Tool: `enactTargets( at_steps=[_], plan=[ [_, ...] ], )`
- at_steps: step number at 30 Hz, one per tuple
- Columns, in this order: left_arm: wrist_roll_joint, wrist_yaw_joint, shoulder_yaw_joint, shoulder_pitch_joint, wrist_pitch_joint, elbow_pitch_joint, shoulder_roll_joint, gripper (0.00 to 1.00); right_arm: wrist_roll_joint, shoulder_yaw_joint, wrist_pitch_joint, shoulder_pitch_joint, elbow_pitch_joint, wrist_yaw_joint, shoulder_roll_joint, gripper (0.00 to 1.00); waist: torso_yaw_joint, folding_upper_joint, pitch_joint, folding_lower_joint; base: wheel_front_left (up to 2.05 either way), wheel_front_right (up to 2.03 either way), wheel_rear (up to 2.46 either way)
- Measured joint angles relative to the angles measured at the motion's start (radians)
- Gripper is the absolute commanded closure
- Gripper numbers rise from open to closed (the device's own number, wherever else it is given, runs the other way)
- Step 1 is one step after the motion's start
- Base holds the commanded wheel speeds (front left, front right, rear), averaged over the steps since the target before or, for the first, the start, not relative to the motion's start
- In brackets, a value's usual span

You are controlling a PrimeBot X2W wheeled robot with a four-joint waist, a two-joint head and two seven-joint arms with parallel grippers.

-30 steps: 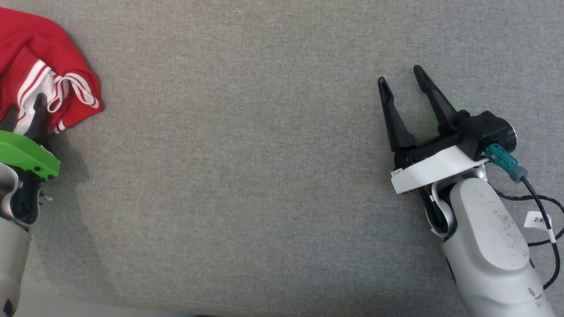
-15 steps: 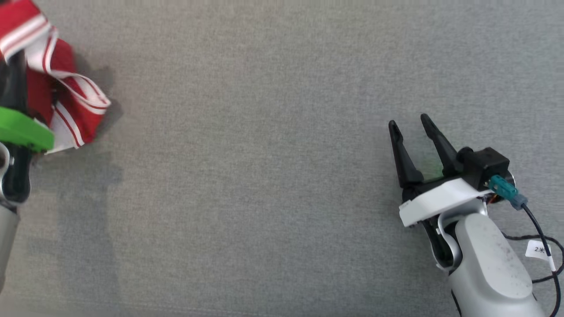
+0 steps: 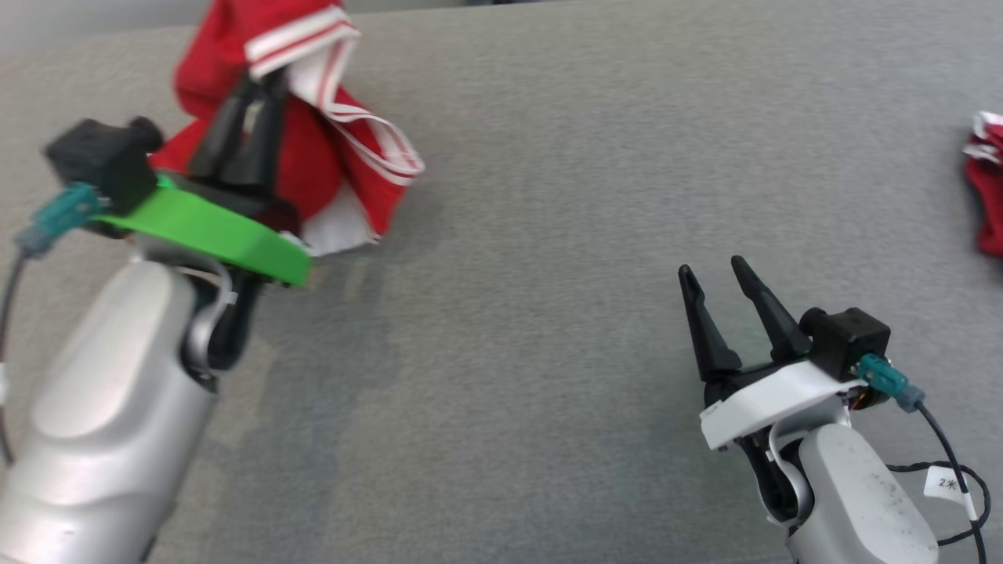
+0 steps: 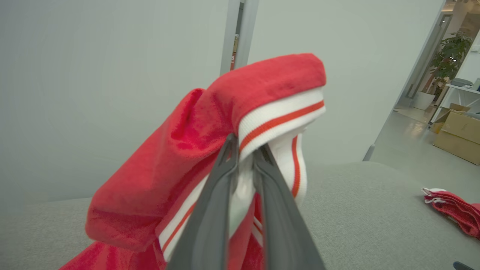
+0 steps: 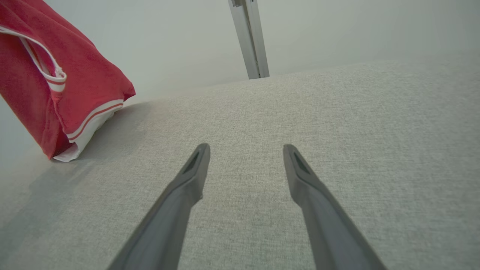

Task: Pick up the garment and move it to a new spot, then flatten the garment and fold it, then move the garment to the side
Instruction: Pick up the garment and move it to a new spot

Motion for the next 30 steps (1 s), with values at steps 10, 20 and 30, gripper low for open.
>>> enactTargets(
  at_steps=[10,20,30],
  plan=[
    [-0.006,0.000,-0.225,-0.042,0.000,0.032,-0.170,1.00,0.013,0.033,0.000,0.015,-0.013,0.000,-0.001,0.00,-0.184,0.0000,-0.012,0.0000,0.00,0.00,0.00],
    [0.062,0.000,-0.165,0.014,0.000,0.099,-0.255,0.00,0.021,0.021,0.000,0.025,-0.017,0.000,-0.001,0.00,-0.268,0.0000,-0.007,0.0000,0.00,0.00,0.00],
    [0.217,0.000,0.121,0.236,-0.001,0.077,-0.243,0.00,0.002,-0.016,0.000,0.048,-0.001,0.000,0.000,0.00,-0.201,0.0000,-0.053,0.0000,0.00,0.00,0.00]
  ],
)
